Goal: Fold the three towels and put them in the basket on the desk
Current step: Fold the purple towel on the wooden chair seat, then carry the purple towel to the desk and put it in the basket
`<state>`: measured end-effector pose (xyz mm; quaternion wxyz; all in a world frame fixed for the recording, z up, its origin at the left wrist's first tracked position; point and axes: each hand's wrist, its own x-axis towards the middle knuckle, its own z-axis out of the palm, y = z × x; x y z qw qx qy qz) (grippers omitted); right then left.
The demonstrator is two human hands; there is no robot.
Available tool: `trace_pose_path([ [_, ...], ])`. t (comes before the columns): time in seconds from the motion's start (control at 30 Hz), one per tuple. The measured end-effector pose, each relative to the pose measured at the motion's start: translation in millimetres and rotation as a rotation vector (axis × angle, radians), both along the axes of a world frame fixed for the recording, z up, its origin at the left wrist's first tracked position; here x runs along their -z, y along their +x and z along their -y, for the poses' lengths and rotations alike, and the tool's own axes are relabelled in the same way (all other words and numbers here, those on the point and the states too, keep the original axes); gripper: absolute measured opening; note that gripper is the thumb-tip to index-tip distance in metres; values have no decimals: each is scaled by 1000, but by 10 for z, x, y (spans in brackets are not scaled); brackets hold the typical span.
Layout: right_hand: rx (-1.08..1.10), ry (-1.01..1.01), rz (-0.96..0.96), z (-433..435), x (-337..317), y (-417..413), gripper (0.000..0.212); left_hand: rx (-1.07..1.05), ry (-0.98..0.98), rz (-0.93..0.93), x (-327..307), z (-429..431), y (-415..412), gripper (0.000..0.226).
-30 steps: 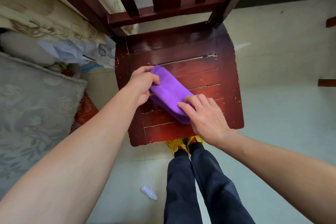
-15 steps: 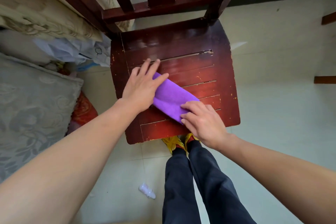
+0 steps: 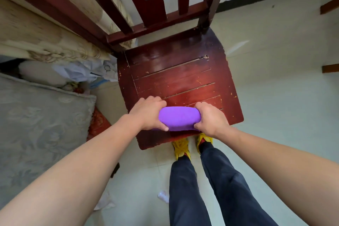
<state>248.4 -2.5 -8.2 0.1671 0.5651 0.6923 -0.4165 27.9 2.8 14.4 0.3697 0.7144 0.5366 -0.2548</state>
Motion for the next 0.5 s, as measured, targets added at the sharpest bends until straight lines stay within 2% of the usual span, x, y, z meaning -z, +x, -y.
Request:
trace_pose_path([
  [0.13,121,-1,-60,142,-408,339,33,-319,-86,211,-355,285,215,34],
  [0.27,315,14,-109,372,-1073,789,40,-423,-68,283,-911,392,550,23],
  [0.37,427,30,-99,552,-1507,1068,41,-388,-75,347,-1294,401,806,37],
  [0.5,602,64,-97,885,-2103,1548,37,-179,-63,323,-1899,343,1382,22],
])
